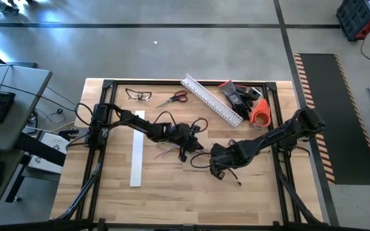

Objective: Ziptie cables
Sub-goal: Wrap the bottom black zip tie on the cable wires

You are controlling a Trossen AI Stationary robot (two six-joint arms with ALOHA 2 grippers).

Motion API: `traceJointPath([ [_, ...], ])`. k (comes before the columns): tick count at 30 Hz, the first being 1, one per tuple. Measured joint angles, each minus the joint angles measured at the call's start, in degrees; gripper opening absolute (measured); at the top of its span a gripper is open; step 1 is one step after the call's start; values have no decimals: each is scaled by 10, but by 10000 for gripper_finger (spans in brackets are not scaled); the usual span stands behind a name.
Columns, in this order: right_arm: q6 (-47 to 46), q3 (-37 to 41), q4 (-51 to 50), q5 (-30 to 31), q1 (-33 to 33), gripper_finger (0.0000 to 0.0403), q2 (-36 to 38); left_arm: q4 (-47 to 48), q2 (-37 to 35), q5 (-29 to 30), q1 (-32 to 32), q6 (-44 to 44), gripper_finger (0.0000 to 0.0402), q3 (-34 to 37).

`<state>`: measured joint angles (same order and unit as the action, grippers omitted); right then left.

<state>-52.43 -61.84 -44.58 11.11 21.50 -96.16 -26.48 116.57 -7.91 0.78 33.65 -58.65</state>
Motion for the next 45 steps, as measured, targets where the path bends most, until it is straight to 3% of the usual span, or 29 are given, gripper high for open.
traceJointPath([
  [13,10,0,-1,-35,0,15,-15,1,0,0,-9,0,0,0],
  [24,10,0,-51,-70,18,183,20,28,-15,27,-24,-1,0,1],
  [28,5,0,-59,-5,76,200,37,66,-49,42,-24,-15,0,1],
  [34,-79,0,-73,87,160,185,29,158,-123,36,-24,-45,0,1],
  [40,-151,0,-67,132,213,162,27,329,-207,-78,-37,-102,0,1],
  [45,-127,0,-19,196,238,147,24,350,-209,-177,-71,-200,0,1],
])
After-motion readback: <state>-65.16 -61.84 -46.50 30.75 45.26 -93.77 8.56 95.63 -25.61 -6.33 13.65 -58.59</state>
